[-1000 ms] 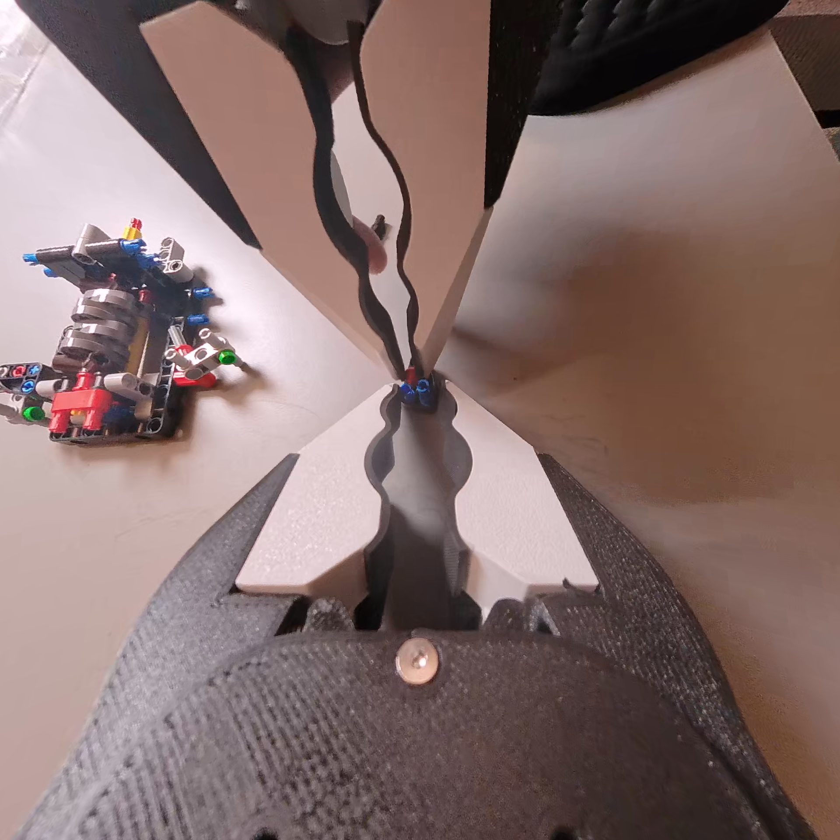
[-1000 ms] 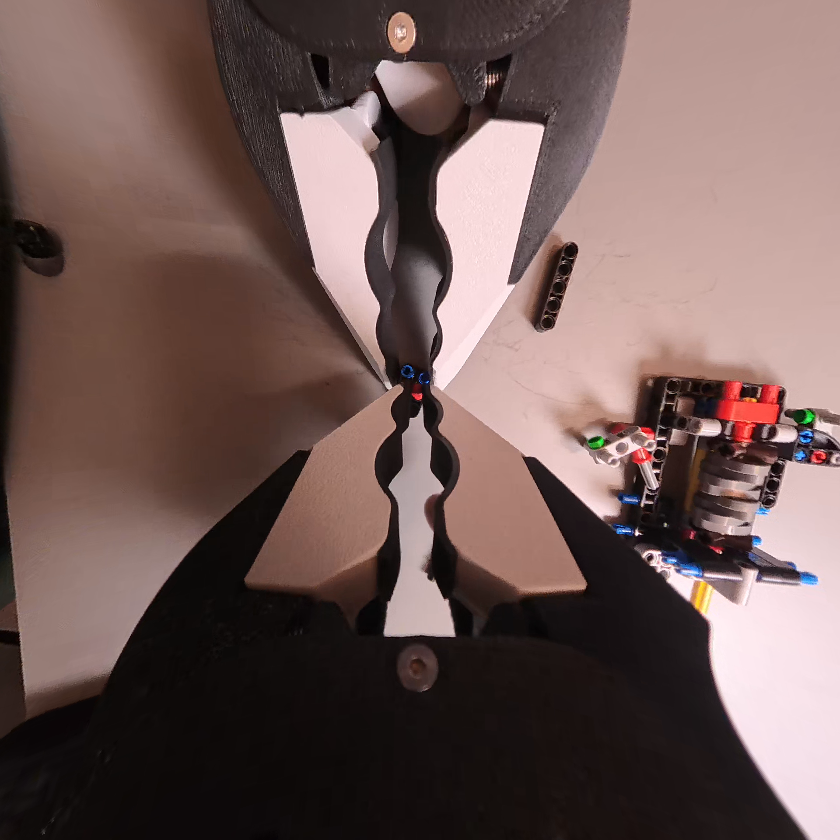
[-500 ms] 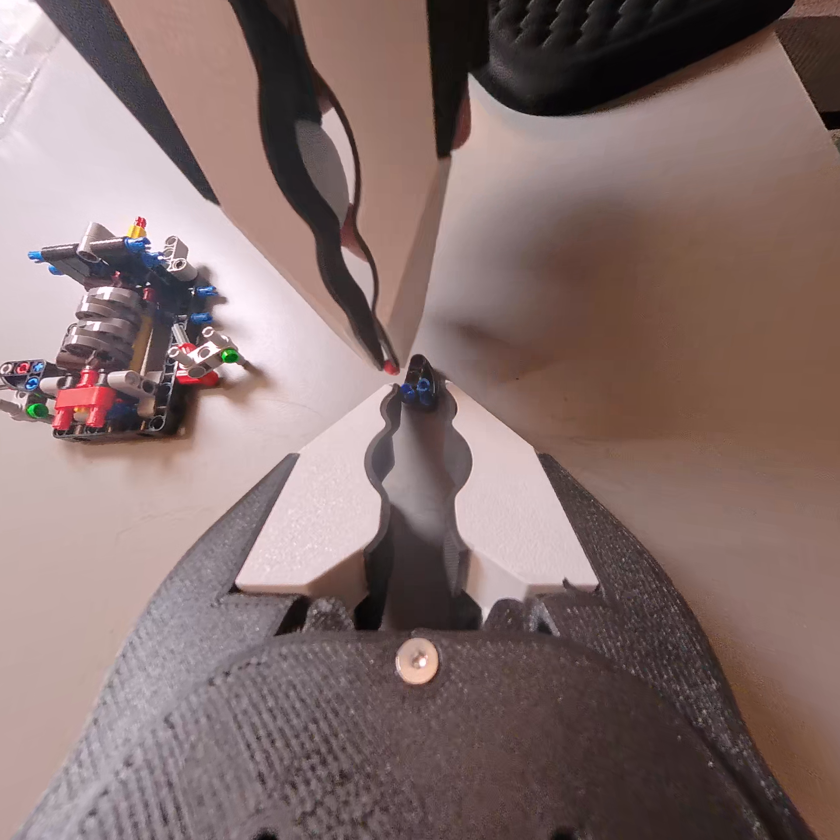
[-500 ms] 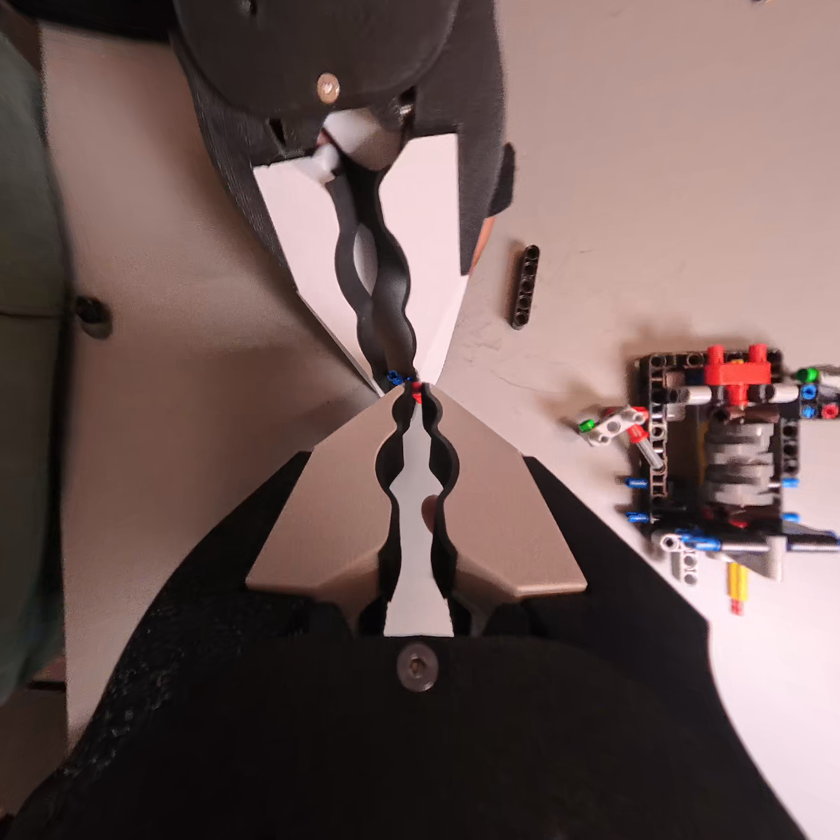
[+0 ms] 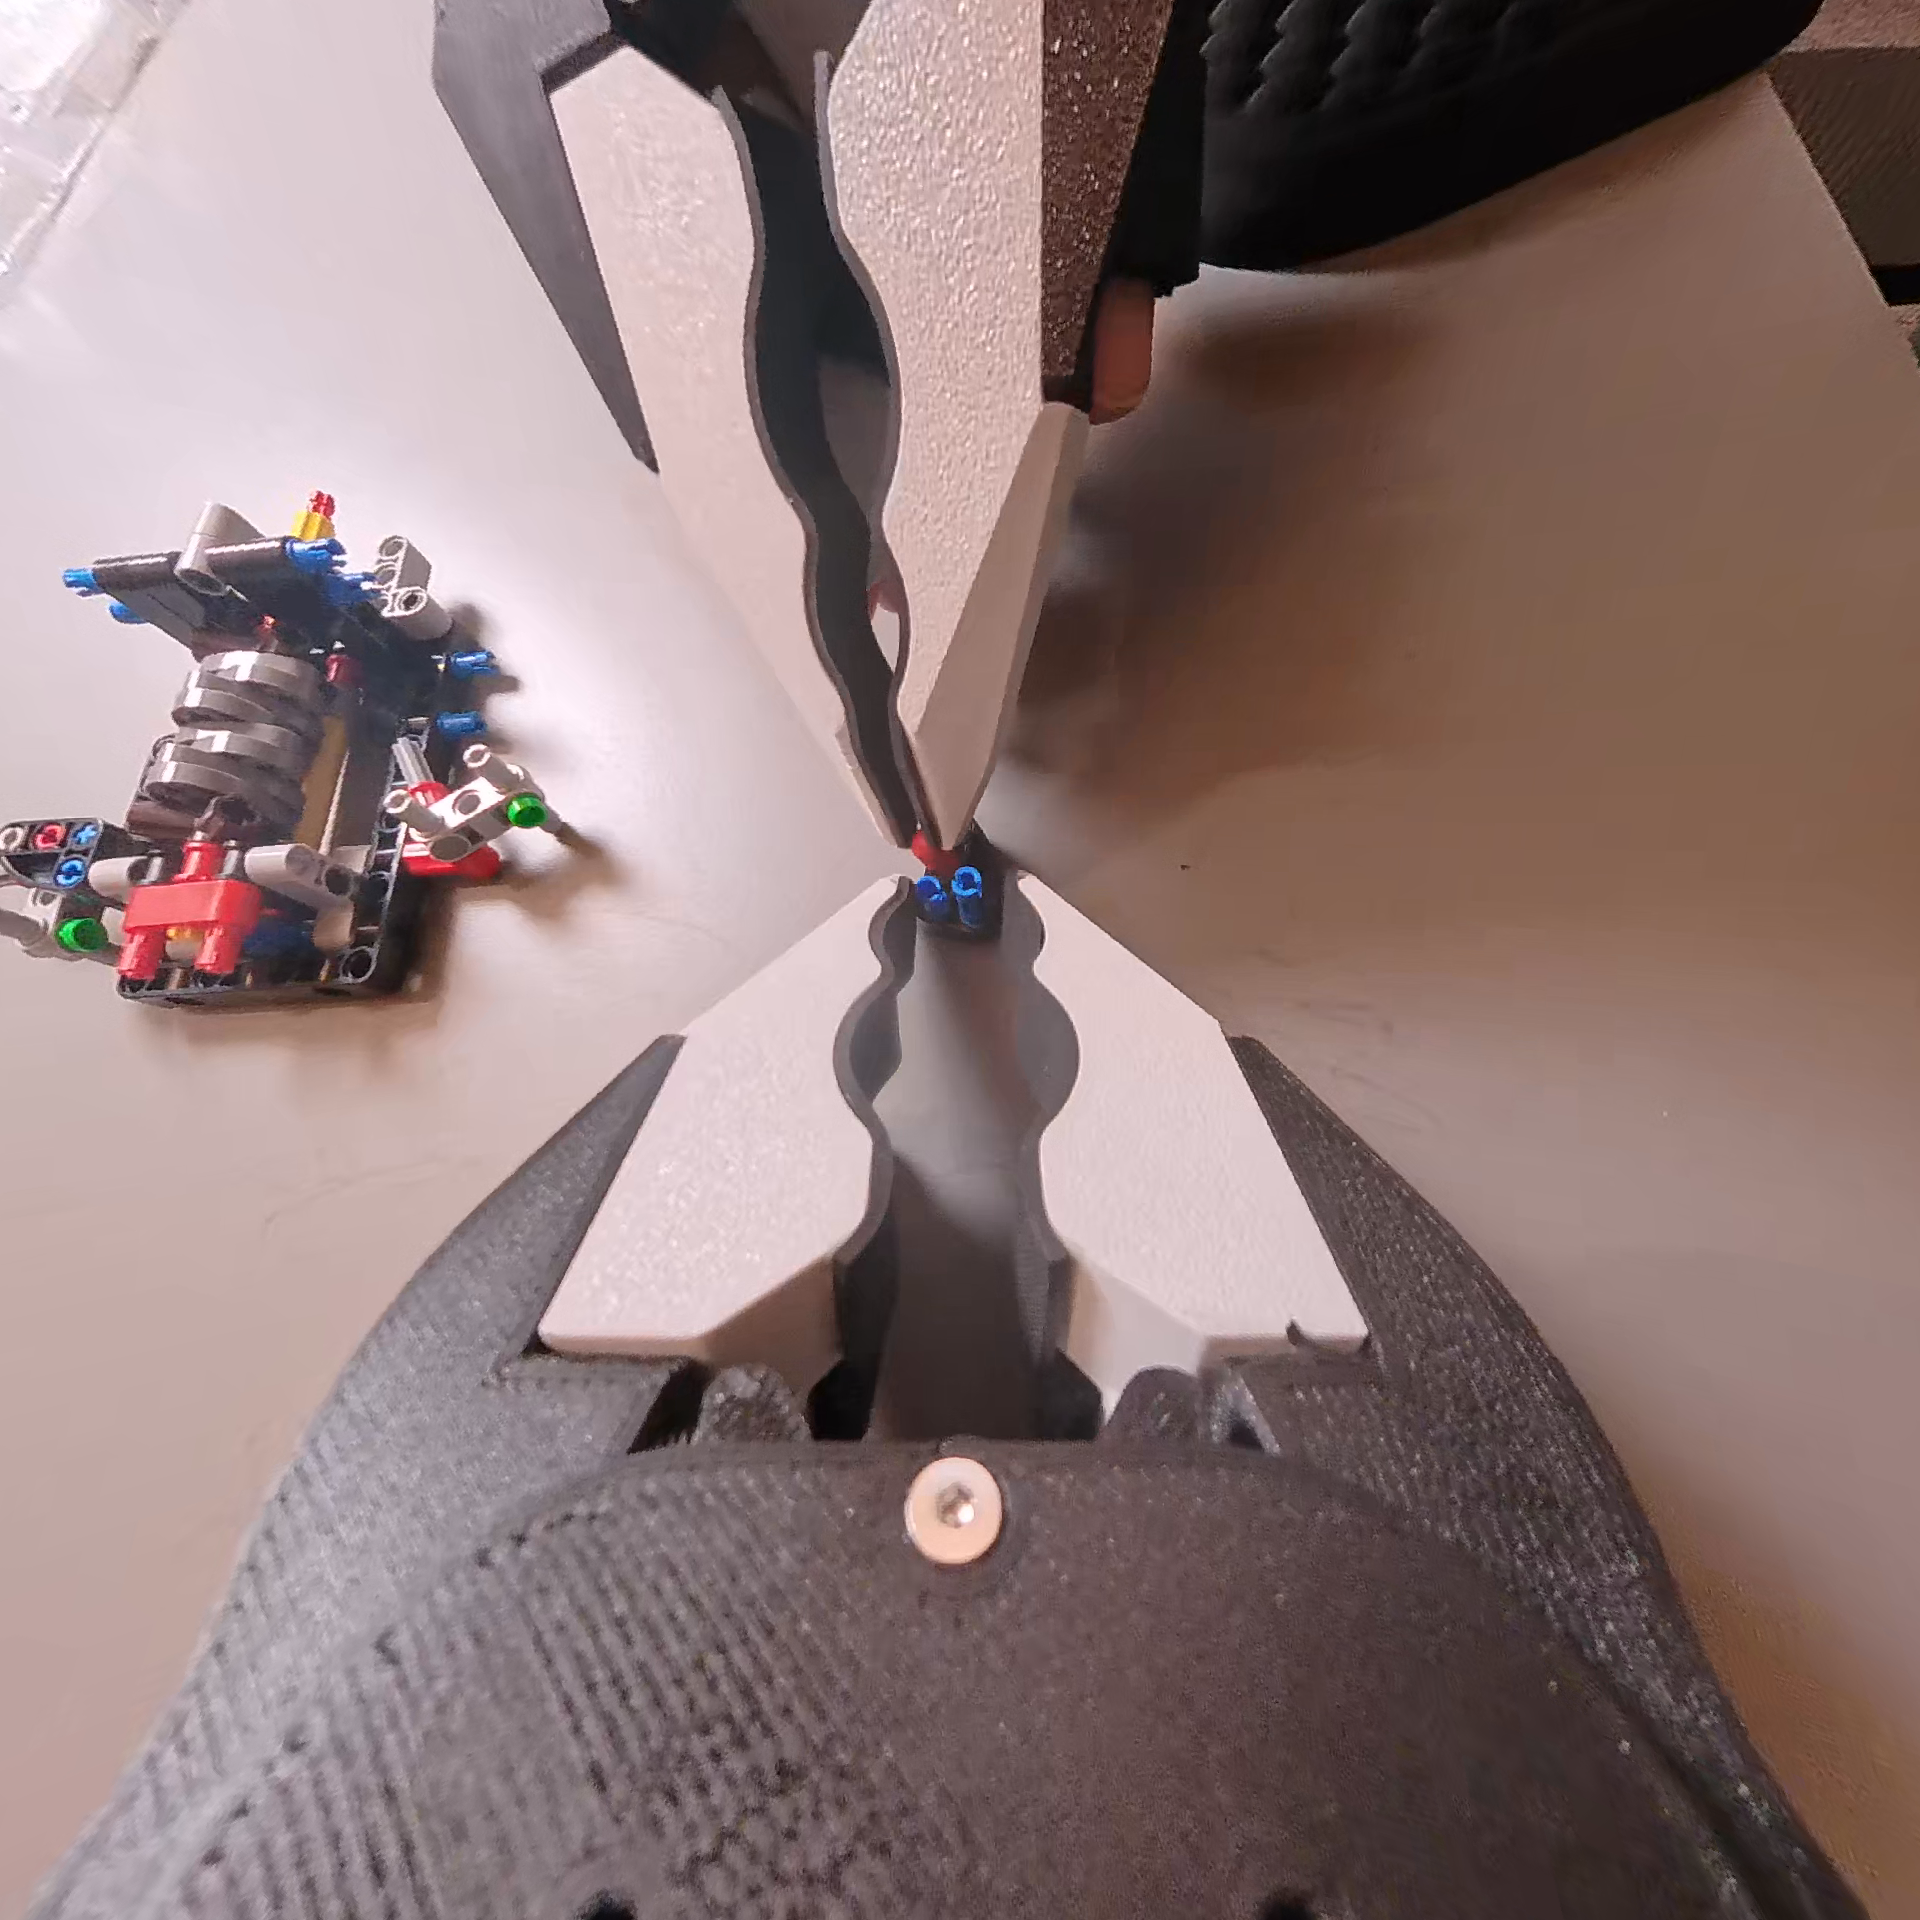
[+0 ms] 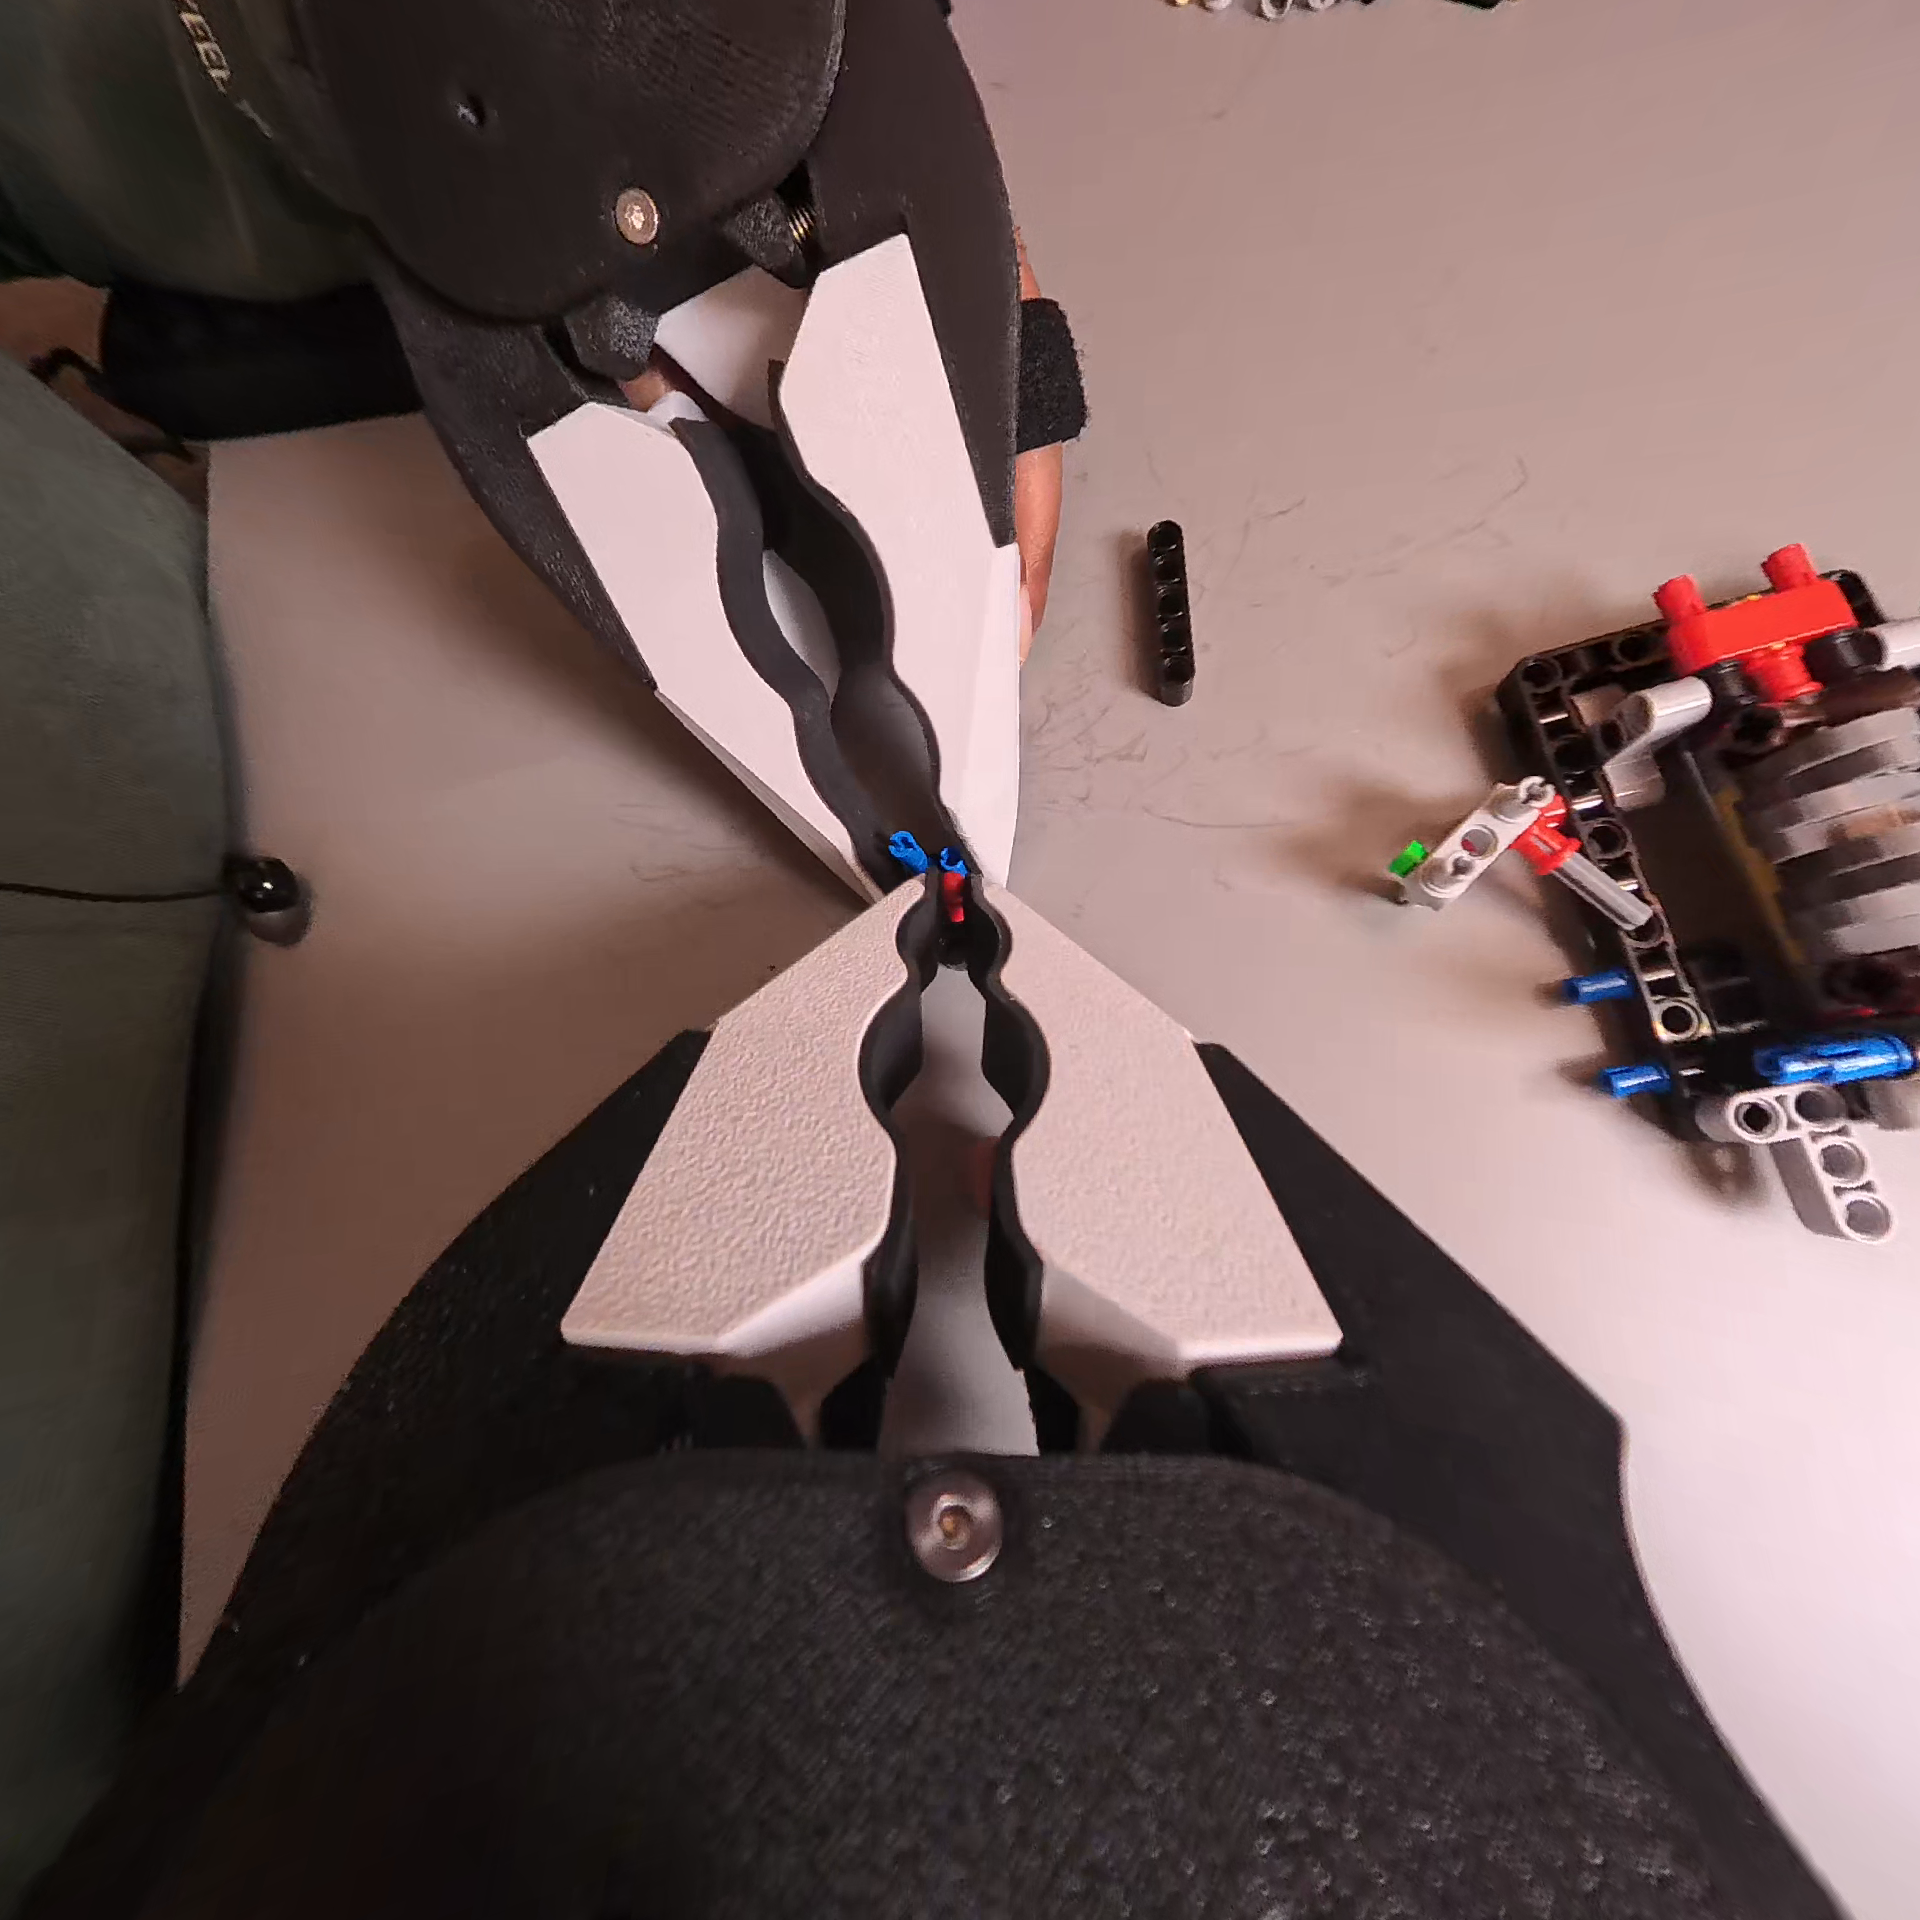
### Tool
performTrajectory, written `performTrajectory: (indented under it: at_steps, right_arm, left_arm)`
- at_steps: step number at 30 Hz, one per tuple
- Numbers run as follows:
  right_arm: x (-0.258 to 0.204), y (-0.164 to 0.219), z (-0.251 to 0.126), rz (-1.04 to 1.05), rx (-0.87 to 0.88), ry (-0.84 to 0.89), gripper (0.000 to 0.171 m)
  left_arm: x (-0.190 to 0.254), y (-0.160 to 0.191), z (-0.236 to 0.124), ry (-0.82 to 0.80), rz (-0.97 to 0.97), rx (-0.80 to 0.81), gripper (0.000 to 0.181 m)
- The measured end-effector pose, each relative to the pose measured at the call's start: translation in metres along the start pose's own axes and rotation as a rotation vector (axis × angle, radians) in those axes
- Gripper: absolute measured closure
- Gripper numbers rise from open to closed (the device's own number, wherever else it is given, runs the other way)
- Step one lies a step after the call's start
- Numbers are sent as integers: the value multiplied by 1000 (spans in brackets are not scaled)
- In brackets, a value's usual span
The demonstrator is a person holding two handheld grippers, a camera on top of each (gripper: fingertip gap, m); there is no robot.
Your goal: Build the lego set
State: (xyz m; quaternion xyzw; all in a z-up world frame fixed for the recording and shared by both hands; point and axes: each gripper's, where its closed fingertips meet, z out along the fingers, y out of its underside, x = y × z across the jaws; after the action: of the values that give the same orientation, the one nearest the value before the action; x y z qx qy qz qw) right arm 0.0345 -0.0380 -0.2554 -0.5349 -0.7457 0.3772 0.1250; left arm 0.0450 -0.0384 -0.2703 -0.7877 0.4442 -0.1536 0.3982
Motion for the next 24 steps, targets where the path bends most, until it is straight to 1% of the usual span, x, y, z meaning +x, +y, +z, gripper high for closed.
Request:
performTrajectory:
  at_steps: [9,15,20,24]
  right_arm:
    - [1,4,-2,-77,-13,79,170]
    - [-2,-1,2,-196,-110,93,170]
    - [-2,-1,1,-214,-131,94,170]
    - [-1,0,-1,-191,-104,95,170]
  left_arm:
    - [0,0,0,4,-8,-1,167]
    - [0,0,0,-4,-10,0,167]
    - [0,0,0,-5,-10,2,167]
    - [0,0,0,-6,-10,2,167]
